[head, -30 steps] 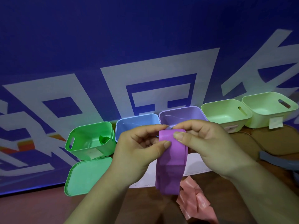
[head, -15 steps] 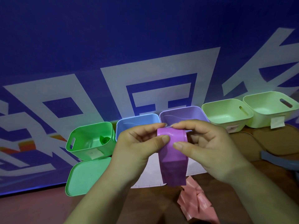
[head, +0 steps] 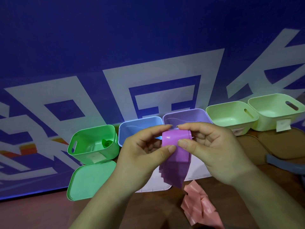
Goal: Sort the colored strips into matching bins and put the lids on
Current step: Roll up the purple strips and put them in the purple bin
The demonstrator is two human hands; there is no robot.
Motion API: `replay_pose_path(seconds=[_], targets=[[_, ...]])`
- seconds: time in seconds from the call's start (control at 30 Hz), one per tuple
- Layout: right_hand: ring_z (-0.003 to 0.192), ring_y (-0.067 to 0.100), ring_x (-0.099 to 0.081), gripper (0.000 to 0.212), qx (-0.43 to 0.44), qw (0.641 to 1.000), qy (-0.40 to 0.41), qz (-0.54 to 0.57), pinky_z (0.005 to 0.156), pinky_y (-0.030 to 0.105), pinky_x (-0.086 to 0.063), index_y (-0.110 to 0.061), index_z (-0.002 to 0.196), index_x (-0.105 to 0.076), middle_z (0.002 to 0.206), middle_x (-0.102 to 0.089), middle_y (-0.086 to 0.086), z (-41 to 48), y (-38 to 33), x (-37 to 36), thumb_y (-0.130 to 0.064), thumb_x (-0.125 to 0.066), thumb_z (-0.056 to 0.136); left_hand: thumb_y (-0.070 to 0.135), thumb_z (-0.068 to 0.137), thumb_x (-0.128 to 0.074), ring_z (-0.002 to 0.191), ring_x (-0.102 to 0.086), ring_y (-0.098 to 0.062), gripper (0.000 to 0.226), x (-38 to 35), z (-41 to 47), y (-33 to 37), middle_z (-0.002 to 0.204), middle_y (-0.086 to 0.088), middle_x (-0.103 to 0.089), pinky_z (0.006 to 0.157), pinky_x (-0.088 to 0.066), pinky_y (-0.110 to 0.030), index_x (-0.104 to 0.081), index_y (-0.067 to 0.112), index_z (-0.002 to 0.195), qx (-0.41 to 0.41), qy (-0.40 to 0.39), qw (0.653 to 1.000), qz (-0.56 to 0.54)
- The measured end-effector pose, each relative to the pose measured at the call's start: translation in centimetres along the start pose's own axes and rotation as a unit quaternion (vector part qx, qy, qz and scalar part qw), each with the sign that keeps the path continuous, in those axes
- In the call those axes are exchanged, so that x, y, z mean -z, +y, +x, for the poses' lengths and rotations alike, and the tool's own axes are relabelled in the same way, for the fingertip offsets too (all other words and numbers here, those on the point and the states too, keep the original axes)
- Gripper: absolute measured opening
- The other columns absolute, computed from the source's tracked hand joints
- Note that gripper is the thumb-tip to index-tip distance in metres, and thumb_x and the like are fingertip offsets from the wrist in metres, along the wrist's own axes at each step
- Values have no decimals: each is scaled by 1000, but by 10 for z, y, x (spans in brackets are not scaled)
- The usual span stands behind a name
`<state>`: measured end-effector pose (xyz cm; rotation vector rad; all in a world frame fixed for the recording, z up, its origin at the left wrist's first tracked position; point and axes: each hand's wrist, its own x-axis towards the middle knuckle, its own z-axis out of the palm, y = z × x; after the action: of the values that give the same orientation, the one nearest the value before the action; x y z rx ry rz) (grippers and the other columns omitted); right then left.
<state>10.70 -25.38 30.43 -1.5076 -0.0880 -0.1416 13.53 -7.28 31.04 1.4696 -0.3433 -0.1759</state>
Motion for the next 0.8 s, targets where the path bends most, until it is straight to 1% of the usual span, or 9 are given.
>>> replay_pose_path(seconds=[0.2,0.37,0.43,0.5,0.57,0.6,0.67,0.73,0.8], targets=[[96,16,-73,40,-9,1000,-4,-7,83,26,-57,-16,108,-71,100,-77,0,1,2,1,-24,-73,69,3,72,-79,89,-72,-19,36,3,1,-3,101,-7,-76,78,-57,-26,-76,19,104,-39,-2,999,10],[94,15,-73,38,-14,999,-11,-31,81,27,-56,-16,110,-70,99,-77,0,0,3,0,-29,-70,74,3,73,-76,86,-71,-22,33,1,0,-4,97,-8,-76,78,-58,-29,-75,21,102,-53,6,998,33],[94,15,-73,38,-13,999,-11,-36,80,26,-56,-17,110,-70,99,-77,0,-1,2,0,-30,-69,74,6,73,-77,87,-71,-25,33,1,0,-4,97,-7,-76,79,-59,-31,-76,24,101,-54,12,998,41],[94,15,-73,39,-15,999,-13,-39,80,27,-56,-17,110,-70,99,-77,-1,-1,1,0,-30,-69,74,13,72,-81,90,-70,-35,33,1,0,-3,97,-8,-76,81,-60,-38,-76,26,102,-55,17,997,49],[96,15,-73,39,-16,999,-15,-45,84,32,-56,-17,110,-70,101,-77,0,-1,1,0,-32,-70,75,24,70,-82,93,-67,-42,35,2,0,-3,98,-10,-76,83,-60,-47,-77,28,104,-53,19,997,56],[97,16,-72,38,-15,999,-14,-51,87,36,-57,-17,110,-70,102,-77,0,-1,1,0,-33,-70,75,26,69,-81,94,-66,-45,35,2,0,-3,98,-13,-75,83,-59,-51,-77,28,104,-49,20,997,54],[99,18,-72,35,-12,998,-12,-56,92,43,-56,-19,110,-70,102,-76,1,-2,1,0,-32,-71,77,22,70,-83,94,-64,-49,35,3,-1,-4,98,-18,-74,83,-58,-56,-77,27,104,-40,19,998,50],[97,23,-72,30,-8,998,-16,-61,91,49,-56,-24,110,-70,101,-75,3,-3,1,1,-31,-76,82,13,72,-84,94,-66,-47,34,3,-1,-3,96,-17,-75,82,-60,-50,-78,24,104,-32,17,998,44],[94,27,-72,29,-5,998,-29,-57,87,50,-58,-30,111,-69,100,-75,5,-5,2,2,-25,-77,83,9,71,-83,87,-71,-36,34,1,0,-1,94,-13,-77,76,-61,-36,-77,19,103,-22,20,999,27]])
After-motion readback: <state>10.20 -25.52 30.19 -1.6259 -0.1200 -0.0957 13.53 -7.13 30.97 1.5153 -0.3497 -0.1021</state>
